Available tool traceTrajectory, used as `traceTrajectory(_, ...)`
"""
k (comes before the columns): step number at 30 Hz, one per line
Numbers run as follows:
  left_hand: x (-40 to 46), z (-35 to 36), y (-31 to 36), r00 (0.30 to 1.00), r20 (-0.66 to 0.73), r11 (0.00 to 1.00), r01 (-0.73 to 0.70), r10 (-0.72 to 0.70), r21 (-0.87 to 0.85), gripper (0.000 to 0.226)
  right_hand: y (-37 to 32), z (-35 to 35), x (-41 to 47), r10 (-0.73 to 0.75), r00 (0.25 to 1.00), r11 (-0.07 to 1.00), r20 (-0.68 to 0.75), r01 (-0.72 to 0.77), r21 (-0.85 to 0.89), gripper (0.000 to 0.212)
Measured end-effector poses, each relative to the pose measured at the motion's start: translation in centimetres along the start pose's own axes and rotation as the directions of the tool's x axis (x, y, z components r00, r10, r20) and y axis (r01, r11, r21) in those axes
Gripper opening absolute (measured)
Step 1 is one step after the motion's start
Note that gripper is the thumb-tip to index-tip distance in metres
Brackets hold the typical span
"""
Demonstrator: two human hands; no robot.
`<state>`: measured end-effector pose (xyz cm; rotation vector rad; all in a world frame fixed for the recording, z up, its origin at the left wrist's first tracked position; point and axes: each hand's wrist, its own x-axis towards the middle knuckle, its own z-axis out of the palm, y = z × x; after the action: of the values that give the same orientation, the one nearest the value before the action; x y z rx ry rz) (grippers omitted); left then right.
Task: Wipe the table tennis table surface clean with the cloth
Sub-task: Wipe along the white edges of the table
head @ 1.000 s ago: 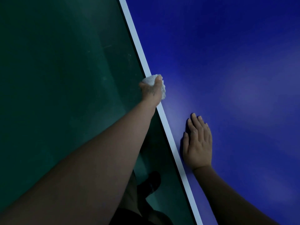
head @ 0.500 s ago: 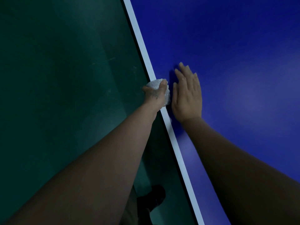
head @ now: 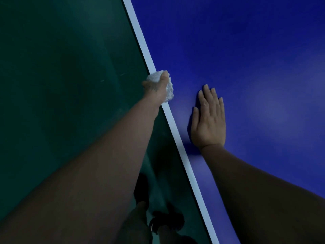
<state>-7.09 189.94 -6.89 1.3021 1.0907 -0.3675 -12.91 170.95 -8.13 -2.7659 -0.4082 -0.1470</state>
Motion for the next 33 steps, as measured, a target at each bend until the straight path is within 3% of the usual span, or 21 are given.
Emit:
traceTrajectory(9,1.5,-0.1,2.6,0.999,-0.038,0.995,-0.032,0.028,-0.093,0.073,0.2,0.1,-0.1,0.006,1.000,1.000,0.005,-0.006,-0.013,0.050)
traceTrajectory(14,-1.4,1.2,0.3,0.984,-0.150,0.982,-0.118,0.096,-0.145,0.063,0.2,0.0,-0.2,0.001,1.000,1.000,0.026,0.000,-0.030,0.051)
traceTrajectory(17,-4.3,2.2,-3.3,0.990,-0.124,0.993,-0.073,0.062,-0.090,0.085,0.2,0.2,-0.1,0.005,0.999,0.999,0.036,-0.004,-0.034,0.052)
traceTrajectory(19,-7.1,2.3,-5.5,0.996,-0.087,0.999,-0.034,0.031,-0.031,0.079,0.3,0.2,-0.1,0.009,0.999,0.999,0.040,-0.008,-0.033,0.052)
traceTrajectory(22,-8.4,2.0,-7.5,0.996,-0.017,0.991,-0.083,0.085,0.107,0.072,0.5,0.2,0.0,0.008,0.999,0.999,0.048,-0.006,-0.032,0.053)
traceTrajectory(27,-4.6,1.2,-3.7,0.992,-0.025,0.979,-0.114,0.121,0.170,0.062,0.5,0.3,0.0,-0.006,0.999,1.000,0.038,0.007,-0.030,0.053)
traceTrajectory(30,-0.8,0.2,1.4,0.992,-0.038,0.989,-0.117,0.121,0.096,0.053,0.5,0.3,0.0,-0.017,0.999,0.999,0.030,0.018,-0.030,0.052)
traceTrajectory(33,2.2,-1.0,5.8,0.994,-0.041,0.991,-0.094,0.098,0.091,0.068,0.3,0.4,0.0,-0.020,1.000,0.999,0.015,0.020,-0.027,0.052)
